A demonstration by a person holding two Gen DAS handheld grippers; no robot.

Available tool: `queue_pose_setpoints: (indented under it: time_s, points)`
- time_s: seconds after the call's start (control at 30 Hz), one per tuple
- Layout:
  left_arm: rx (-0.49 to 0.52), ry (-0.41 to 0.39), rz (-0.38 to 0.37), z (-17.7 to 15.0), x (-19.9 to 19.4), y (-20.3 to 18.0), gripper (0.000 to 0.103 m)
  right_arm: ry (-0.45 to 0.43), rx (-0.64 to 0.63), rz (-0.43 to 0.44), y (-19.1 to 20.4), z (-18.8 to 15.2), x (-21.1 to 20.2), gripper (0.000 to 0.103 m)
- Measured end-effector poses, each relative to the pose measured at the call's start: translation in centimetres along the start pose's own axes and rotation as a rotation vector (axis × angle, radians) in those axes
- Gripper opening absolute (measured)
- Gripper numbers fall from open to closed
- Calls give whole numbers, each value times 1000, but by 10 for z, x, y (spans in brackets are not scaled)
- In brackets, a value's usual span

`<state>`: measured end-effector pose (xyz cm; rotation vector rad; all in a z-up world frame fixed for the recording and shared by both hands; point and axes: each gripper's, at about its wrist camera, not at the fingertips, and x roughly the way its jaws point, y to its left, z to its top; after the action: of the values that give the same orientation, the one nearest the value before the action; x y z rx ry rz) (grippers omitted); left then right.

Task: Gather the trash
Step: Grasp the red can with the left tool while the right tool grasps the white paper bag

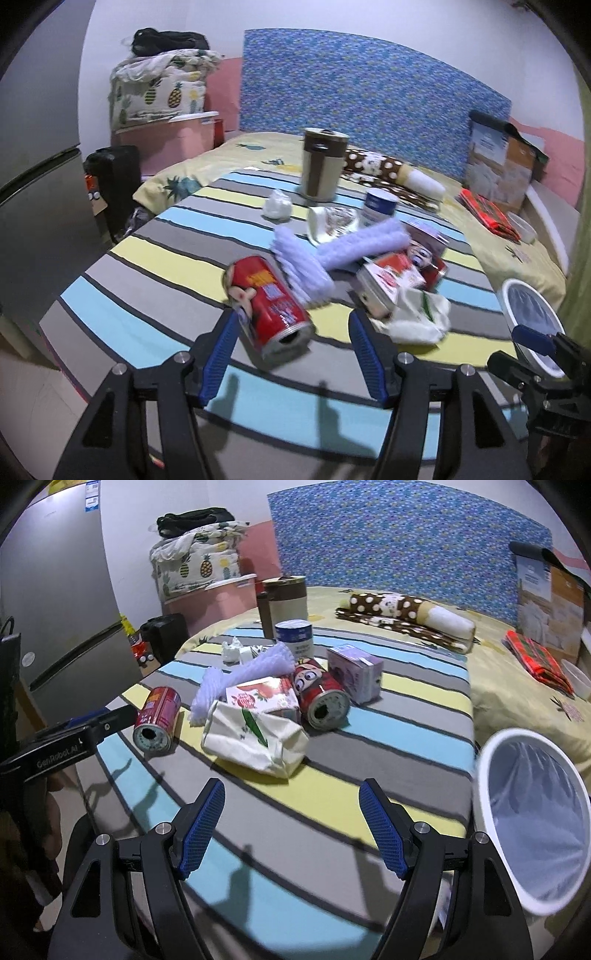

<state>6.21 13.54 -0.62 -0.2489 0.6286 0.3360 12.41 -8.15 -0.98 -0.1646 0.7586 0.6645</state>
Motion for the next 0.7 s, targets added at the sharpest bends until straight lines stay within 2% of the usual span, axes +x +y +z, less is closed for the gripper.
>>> queue_pose_setpoints:
  time_s: [0.4, 0.7]
  points:
    - [-78, 78, 36, 9, 45, 13, 66, 21, -77, 105, -3, 31, 43, 76]
    - [-74, 159, 27, -2, 61, 25, 66, 103, -98, 238, -4, 34, 67, 76]
